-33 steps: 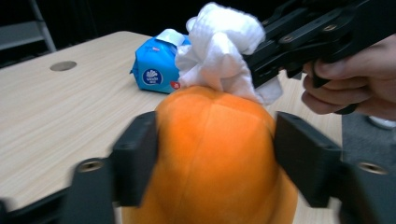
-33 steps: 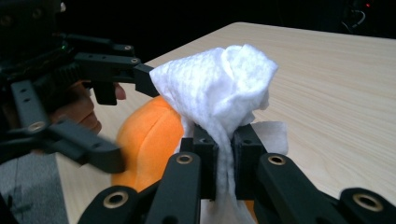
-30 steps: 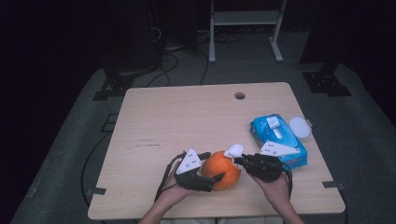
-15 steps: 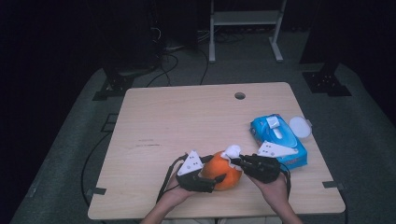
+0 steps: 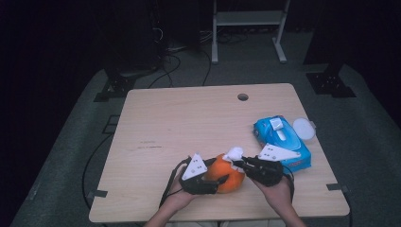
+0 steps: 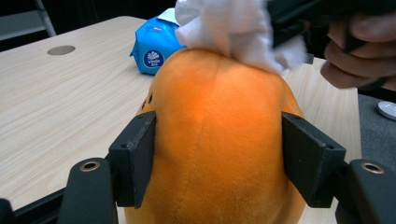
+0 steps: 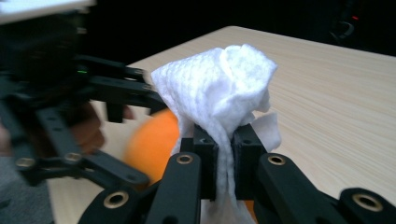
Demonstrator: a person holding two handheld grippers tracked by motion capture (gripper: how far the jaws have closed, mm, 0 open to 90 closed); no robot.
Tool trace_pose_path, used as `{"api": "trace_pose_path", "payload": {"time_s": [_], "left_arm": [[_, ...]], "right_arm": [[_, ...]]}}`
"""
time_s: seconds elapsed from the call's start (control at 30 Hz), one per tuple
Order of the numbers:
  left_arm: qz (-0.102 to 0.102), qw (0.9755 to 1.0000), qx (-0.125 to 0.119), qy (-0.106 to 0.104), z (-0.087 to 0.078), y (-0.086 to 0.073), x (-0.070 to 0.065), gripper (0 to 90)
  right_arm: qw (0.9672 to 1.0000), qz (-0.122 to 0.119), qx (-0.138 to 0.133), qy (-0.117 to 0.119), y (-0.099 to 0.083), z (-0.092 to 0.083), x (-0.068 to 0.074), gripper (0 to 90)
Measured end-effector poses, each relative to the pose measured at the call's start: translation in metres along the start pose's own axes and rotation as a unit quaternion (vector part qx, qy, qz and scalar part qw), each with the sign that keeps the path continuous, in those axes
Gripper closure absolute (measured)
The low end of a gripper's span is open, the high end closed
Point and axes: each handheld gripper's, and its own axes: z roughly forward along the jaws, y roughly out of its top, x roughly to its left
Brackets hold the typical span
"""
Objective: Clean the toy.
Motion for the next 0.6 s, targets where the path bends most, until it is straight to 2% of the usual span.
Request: {"api": "trace_pose_path", "payload": {"time_s": [0.07,0.13,0.23,0.3,0.37,0.5,0.6], "left_arm": [[-0.002,1.0000,-0.002,0.000,0.000,0.000,0.001,32.4],[-0.005,1.0000,-0.002,0.003,0.001,0.000,0.000,32.2],[-0.007,1.0000,-0.002,0.002,0.002,0.000,0.000,32.1],[-0.005,1.0000,0.001,-0.007,0.002,0.000,-0.001,32.1],[0.000,0.9998,0.003,-0.018,0.001,0.000,-0.002,31.9],[0.012,0.9990,-0.002,-0.043,0.001,0.000,-0.004,29.2],[0.006,0.9992,-0.005,-0.040,0.001,0.002,0.001,22.3]], "right_arm": [[1.0000,0.005,0.002,-0.007,-0.003,-0.003,-0.004,82.4],[1.0000,0.003,0.001,-0.001,-0.002,-0.003,0.000,82.4],[0.9995,-0.014,-0.001,0.029,0.001,0.003,0.016,82.3],[0.9989,-0.024,0.002,0.039,0.003,0.006,0.020,82.4],[0.9991,-0.022,0.002,0.036,0.003,0.006,0.018,82.5],[0.9998,0.004,-0.003,0.018,0.000,0.000,0.000,82.5],[0.9999,0.009,-0.002,0.011,-0.004,-0.002,-0.006,82.5]]}}
